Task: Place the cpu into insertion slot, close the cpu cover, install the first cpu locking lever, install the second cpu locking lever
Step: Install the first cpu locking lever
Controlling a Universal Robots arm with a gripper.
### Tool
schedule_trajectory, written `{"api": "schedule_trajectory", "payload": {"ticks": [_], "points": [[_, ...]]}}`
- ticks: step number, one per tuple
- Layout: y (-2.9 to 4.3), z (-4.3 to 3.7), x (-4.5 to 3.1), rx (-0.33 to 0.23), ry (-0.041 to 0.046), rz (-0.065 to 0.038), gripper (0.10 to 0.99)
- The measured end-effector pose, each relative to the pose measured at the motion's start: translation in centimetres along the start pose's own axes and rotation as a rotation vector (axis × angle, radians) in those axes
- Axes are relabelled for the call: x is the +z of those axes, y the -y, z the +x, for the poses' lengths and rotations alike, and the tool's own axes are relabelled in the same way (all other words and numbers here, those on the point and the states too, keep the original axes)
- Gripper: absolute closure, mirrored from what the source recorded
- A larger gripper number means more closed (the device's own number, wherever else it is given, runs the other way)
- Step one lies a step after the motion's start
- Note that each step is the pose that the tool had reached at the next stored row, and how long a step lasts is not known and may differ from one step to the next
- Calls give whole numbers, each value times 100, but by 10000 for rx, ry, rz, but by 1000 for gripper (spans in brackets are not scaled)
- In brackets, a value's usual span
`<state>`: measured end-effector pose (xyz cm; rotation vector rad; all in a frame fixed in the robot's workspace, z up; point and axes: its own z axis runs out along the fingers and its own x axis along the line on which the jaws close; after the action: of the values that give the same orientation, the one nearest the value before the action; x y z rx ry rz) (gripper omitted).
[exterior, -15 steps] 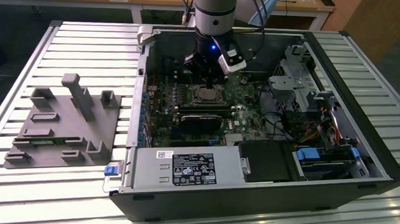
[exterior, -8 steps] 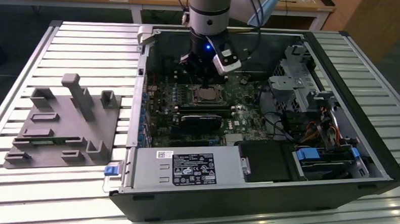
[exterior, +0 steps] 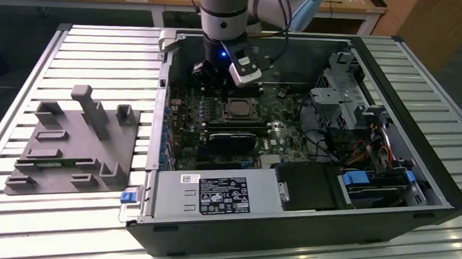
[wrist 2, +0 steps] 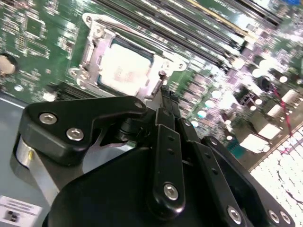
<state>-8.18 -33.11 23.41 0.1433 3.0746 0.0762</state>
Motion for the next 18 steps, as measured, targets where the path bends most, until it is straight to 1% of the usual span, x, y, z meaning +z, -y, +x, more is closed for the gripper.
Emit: {"api": "schedule_trajectory", "payload": {"ticks": [3,7,8,9,10,11,13,16,18], "points": [[7,80,-5,-1,0,0,980],[15,163,-11,-1,0,-1,980],[16,175,-12,1,-3,-15,980],[17,183,-12,5,-7,-65,980],[18,188,-12,7,-14,-147,980],[18,199,-13,22,-31,-337,980],[19,211,-14,36,-50,-541,980],[21,232,-15,53,-75,-808,980],[23,243,-16,60,-87,-942,980]]}}
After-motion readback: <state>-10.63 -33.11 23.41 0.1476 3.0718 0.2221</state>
